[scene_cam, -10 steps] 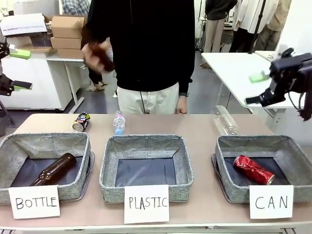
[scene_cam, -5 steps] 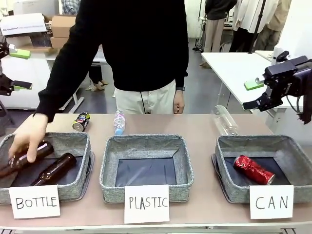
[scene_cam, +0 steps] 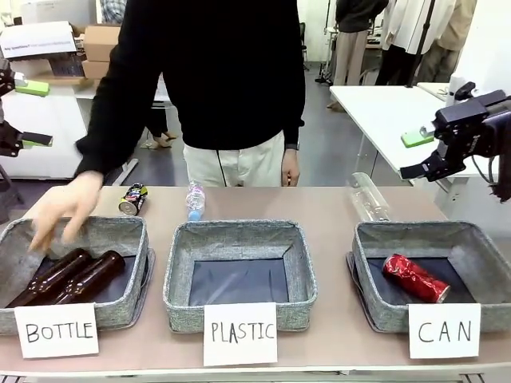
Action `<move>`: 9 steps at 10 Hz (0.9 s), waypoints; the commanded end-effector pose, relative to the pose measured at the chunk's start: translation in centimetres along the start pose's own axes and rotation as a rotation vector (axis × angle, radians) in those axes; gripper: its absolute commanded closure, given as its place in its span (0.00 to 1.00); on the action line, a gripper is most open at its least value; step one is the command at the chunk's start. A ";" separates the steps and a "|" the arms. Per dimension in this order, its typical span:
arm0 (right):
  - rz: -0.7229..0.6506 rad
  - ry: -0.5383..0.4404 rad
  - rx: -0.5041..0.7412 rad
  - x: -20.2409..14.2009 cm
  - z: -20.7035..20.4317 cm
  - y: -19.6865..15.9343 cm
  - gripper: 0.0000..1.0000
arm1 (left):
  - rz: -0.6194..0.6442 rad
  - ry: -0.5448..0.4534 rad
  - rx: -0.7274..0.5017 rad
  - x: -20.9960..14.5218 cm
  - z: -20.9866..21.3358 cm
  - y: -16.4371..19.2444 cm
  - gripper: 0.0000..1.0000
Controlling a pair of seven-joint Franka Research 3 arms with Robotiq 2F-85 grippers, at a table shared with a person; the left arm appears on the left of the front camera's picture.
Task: Sort the can waste into the basket.
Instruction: Pick up the can waste from the table and place it in the right Fabric basket.
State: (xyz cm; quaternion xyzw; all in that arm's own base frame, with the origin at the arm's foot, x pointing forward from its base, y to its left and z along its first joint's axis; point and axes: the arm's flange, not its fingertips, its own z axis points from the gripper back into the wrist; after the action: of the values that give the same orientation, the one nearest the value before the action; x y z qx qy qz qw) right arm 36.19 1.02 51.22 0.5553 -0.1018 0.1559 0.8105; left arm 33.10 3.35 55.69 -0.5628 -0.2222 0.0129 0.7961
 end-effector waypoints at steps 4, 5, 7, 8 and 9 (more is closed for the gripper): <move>-0.006 0.012 0.000 0.3 0.4 0.2 0.00 | -0.021 -0.005 -0.022 0.0 -0.2 0.0 0.00; -0.006 0.012 0.000 0.3 0.4 0.2 0.00 | -0.021 -0.005 -0.022 0.0 -0.2 0.0 0.00; -0.006 0.012 0.000 0.3 0.4 0.2 0.00 | -0.148 0.015 0.208 -1.0 -1.7 -1.8 0.00; -0.006 0.012 0.000 0.3 0.4 0.2 0.00 | -0.224 0.094 0.425 1.5 -4.8 -2.9 0.00; -0.006 0.012 0.000 0.3 0.4 0.2 0.00 | -0.270 0.229 0.624 5.5 -9.0 -2.8 0.00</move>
State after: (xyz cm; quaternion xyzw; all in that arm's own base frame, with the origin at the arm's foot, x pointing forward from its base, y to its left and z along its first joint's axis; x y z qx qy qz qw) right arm 36.21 1.01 51.18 0.5557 -0.1009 0.1557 0.8104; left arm 35.53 -2.36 57.13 -0.3935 -0.2334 -0.0608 0.8871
